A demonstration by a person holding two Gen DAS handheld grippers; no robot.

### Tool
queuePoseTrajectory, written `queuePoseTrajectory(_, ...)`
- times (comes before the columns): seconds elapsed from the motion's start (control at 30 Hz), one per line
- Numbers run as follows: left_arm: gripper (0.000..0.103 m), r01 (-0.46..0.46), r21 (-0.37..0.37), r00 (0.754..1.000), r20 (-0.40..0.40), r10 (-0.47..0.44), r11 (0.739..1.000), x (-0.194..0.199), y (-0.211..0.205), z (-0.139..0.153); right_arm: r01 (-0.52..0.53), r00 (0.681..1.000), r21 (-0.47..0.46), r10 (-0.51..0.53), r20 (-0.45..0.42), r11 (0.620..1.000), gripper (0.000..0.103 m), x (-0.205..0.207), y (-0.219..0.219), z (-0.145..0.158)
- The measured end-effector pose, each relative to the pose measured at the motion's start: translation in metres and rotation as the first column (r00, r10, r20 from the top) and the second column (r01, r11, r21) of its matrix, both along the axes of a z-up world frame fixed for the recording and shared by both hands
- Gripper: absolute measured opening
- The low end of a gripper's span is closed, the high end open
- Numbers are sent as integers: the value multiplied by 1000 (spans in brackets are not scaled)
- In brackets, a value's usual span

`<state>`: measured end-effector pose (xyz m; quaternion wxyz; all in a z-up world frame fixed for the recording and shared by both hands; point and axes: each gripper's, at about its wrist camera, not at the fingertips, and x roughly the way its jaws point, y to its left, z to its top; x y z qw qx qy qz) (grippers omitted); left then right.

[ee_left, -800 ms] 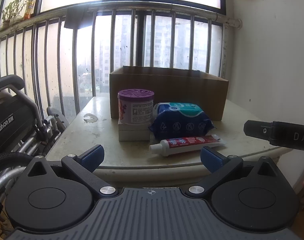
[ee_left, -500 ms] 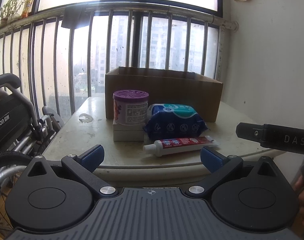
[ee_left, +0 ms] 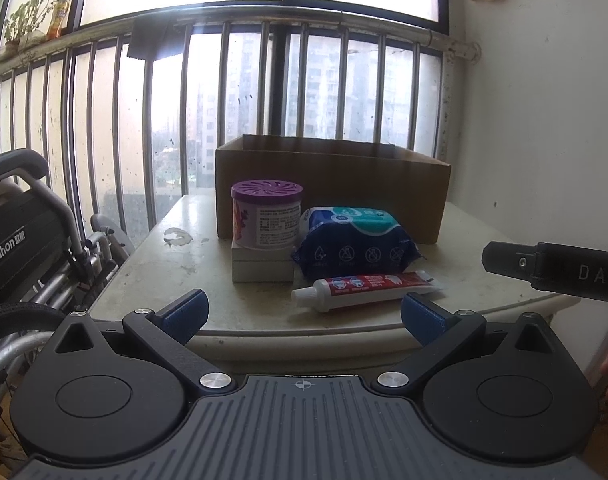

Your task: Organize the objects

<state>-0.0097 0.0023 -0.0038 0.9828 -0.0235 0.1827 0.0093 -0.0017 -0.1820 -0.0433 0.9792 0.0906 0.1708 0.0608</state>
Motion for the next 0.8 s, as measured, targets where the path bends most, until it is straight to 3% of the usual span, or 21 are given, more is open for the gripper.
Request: queuePoseTrajectory(0.8, 103, -12, 9, 1000, -7, 12, 1000, 2, -1, -2, 1, 1000, -4, -1, -13, 1000, 103, 5, 1, -3)
